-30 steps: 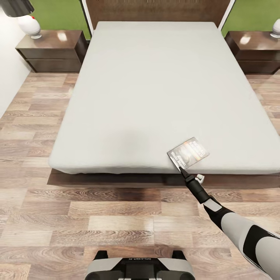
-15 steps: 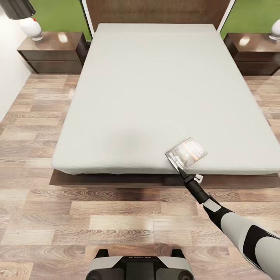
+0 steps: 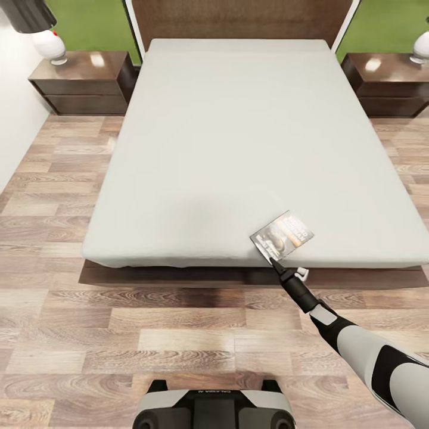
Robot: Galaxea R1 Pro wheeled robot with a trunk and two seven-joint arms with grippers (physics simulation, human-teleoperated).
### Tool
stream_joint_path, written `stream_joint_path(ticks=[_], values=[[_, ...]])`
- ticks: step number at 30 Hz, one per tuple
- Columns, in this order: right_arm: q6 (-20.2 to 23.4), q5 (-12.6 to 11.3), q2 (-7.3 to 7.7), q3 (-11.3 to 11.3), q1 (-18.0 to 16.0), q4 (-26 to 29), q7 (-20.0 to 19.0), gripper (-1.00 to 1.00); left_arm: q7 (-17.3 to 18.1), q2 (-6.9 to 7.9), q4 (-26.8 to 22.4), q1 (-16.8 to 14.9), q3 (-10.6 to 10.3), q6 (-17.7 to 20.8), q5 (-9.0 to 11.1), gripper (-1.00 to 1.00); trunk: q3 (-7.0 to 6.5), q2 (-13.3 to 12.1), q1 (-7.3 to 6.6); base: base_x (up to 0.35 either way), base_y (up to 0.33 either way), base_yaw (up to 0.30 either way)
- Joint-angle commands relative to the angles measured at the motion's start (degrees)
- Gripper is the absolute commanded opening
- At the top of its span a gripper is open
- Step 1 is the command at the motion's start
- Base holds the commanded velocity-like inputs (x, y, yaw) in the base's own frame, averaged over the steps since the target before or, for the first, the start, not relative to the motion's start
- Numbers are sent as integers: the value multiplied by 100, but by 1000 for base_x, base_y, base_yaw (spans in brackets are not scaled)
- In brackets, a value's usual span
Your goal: In the bedroom, move the book from the bed onto either nightstand, and place the two sandals side by side next to the bed.
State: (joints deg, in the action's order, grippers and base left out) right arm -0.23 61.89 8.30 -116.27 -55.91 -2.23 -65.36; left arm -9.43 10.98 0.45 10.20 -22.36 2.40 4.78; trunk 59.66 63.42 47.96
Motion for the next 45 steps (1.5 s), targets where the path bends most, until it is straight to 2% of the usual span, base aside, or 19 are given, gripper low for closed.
stream_joint_path(ticks=[1, 12, 25, 45], values=[[-3, 51, 1, -24, 1, -6, -4, -100, -15, 0, -10, 2, -49, 23, 49, 100, -17, -39, -22, 0, 0, 0], [-22, 51, -54, 142, 1, -5, 72, -100, -15, 0, -10, 2, -49, 28, 49, 100, -214, -481, -263, 0, 0, 0], [-4, 44, -80, 177, 8, -1, 72, -100, -15, -4, -10, 2, -56, 38, 49, 100, -448, -1002, -549, 0, 0, 0], [-8, 38, -51, 208, 13, 3, -148, -100, -15, -8, -10, 3, -58, 32, 43, 100, -807, -1804, -988, 0, 0, 0]])
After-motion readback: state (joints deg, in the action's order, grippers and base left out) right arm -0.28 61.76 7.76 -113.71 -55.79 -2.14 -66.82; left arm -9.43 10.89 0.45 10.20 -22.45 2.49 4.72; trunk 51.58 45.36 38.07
